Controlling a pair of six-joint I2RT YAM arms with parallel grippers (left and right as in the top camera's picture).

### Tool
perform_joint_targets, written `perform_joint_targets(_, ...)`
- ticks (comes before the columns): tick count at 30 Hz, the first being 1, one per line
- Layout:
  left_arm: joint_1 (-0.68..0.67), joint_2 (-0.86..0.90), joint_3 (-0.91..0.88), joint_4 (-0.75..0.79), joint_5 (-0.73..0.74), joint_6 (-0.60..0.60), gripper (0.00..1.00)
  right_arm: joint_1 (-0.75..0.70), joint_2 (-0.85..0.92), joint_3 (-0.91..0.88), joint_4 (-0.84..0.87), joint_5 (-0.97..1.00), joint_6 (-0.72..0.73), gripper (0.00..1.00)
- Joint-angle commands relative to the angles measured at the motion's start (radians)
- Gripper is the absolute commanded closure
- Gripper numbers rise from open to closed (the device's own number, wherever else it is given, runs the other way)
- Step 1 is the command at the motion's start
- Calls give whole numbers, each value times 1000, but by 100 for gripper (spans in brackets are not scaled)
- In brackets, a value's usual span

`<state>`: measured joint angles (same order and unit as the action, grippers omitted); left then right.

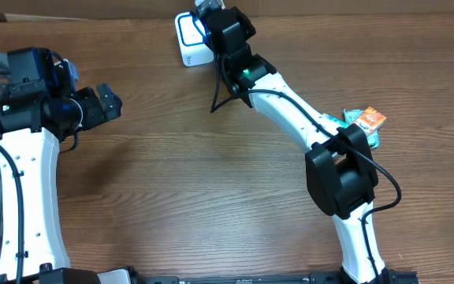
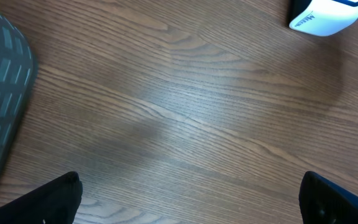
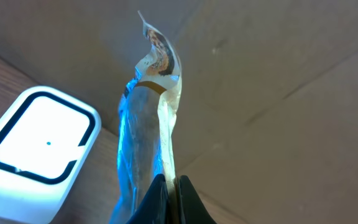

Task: Scan the item barcode
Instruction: 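Hold the mushroom bag in front of the white scanner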

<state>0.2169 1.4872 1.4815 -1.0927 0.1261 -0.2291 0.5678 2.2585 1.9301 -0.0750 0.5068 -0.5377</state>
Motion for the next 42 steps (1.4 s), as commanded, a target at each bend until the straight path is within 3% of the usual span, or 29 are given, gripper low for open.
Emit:
perform_joint_targets(1, -1, 5, 0, 0, -6, 12, 1, 38, -12, 27, 22, 28, -93, 96)
perform_joint_targets(18, -1, 5, -1, 0, -6, 12, 1, 99, -12, 26, 72, 120, -283, 96)
perform_joint_targets(42, -1, 5, 0, 0, -6, 13, 1, 98, -6, 19, 89, 128, -282, 96)
